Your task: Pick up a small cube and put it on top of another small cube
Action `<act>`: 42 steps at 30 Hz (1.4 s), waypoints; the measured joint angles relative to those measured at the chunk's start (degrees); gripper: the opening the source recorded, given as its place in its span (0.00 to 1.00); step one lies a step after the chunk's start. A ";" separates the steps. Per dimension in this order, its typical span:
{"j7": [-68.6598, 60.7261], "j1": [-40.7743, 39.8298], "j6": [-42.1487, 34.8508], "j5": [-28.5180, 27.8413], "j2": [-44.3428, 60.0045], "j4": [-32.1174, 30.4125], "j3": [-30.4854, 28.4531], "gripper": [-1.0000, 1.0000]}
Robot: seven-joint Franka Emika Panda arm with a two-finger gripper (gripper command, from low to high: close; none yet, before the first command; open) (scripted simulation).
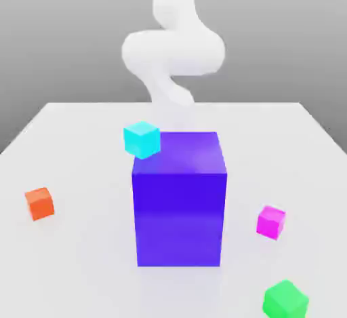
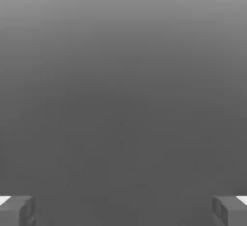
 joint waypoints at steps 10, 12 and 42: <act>-11.83 13.86 14.72 4.76 20.44 -14.87 4.11 0.50; -13.91 16.37 17.79 5.22 24.73 -17.92 5.58 0.50; -14.95 28.79 32.06 -2.88 43.93 -29.62 6.39 0.00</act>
